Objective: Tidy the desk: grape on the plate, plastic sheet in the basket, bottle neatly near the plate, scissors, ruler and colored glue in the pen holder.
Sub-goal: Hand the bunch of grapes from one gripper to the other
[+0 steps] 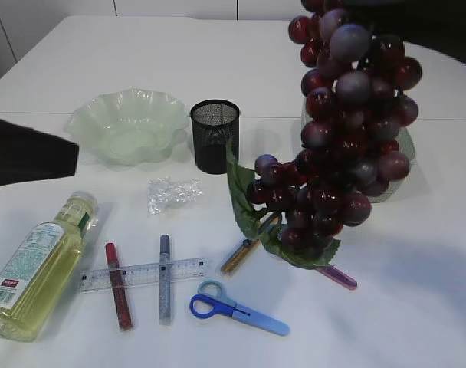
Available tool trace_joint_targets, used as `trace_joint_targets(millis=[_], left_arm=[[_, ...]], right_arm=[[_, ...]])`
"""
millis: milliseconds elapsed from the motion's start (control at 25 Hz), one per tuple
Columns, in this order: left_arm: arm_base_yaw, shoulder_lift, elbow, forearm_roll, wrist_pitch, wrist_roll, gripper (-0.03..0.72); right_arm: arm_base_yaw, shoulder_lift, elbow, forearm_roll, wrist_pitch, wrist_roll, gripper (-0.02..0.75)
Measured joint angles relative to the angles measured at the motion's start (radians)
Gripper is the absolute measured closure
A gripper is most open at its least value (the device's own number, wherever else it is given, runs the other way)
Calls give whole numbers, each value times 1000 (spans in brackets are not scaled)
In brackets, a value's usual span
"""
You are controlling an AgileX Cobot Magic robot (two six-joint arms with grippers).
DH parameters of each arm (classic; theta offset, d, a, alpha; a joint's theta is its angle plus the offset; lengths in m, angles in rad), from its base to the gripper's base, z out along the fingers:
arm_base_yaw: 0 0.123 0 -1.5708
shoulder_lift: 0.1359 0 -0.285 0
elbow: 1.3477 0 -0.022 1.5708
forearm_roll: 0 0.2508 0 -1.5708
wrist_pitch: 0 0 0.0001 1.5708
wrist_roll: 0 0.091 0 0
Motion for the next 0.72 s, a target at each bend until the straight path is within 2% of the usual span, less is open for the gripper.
trace_joint_targets(millis=[240, 440, 560, 720], left_arm=[[-160, 77, -9, -363, -57, 384, 243], [-271, 183, -9, -597, -78, 658, 195], [-323, 238, -9, -725, -80, 814, 181], [-375, 305, -45, -789, -80, 893, 136]], right_arm=[[0, 0, -32, 4, 2, -2, 619], [0, 0, -36, 6, 10, -4, 619], [0, 0, -36, 6, 16, -8, 619], [0, 0, -36, 6, 18, -9, 619]])
